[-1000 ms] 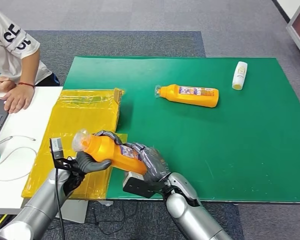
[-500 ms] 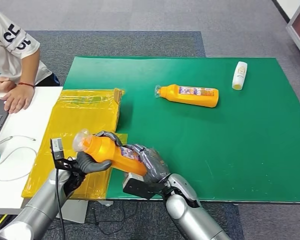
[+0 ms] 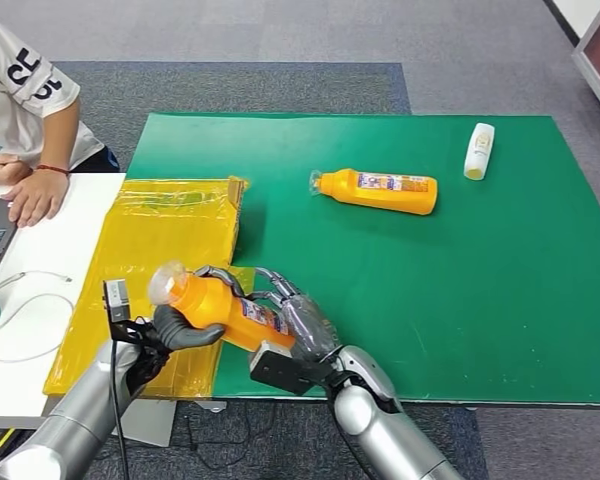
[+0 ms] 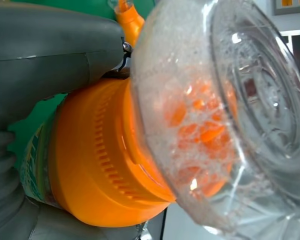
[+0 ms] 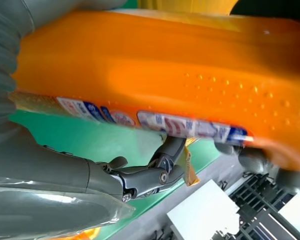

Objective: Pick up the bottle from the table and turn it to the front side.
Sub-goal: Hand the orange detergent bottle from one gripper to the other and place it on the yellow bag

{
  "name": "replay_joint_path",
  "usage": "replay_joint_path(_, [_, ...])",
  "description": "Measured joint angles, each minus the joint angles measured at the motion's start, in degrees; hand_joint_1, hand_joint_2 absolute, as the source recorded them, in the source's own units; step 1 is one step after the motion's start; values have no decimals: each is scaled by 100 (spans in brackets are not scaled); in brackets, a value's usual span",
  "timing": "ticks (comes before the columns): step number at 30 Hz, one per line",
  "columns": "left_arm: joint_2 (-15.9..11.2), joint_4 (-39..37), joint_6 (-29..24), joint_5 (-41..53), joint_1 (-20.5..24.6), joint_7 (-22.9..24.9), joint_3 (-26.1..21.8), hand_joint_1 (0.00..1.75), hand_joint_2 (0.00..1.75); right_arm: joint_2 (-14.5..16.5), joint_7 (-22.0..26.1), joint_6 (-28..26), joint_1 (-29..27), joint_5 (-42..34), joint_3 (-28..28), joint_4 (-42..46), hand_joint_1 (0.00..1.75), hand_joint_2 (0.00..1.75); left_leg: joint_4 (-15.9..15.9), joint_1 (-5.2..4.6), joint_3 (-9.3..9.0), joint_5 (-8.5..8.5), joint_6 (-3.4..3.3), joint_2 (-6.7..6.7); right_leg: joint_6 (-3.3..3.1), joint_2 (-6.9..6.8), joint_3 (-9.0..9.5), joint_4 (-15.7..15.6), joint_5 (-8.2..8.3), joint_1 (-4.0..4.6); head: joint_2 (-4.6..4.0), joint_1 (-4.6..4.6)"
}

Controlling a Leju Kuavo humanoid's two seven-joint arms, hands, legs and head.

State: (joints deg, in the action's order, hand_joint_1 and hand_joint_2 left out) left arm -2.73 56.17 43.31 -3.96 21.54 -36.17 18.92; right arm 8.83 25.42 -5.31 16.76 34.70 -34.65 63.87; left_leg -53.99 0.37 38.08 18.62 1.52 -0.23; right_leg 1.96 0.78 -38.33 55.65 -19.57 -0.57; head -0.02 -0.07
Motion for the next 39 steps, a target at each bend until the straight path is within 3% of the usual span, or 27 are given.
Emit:
replay_joint_path(8, [-63, 38, -445, 383, -61, 0, 37, 147, 175, 28, 120, 245, 21, -631, 368, 0, 0, 175, 0, 0, -1, -2, 1, 0, -1, 0, -1, 0, 1, 0, 0, 1])
replay_joint_path(19, [-135, 104, -613, 507, -69, -1, 98, 149, 175, 28, 135, 278, 50, -736, 674, 0, 0, 175, 0, 0, -3, -3, 0, 0, -1, 0, 2, 0, 1, 0, 0, 0])
replay_joint_path(26, [-189, 291, -1335, 1012, -24, -2, 326, 153, 175, 25, 222, 549, 85, -1232, 1099, 40, 0, 175, 0, 0, -9, -2, -2, 0, 0, 0, 10, 0, 1, 0, 0, 0])
replay_joint_path(39, [-364, 611, -2065, 1350, 142, 6, 538, 159, 175, 22, 282, 860, 120, -1445, 1734, 216, 0, 175, 0, 1, -10, -13, 7, 1, -3, 2, 2, 0, 11, 1, 0, -1])
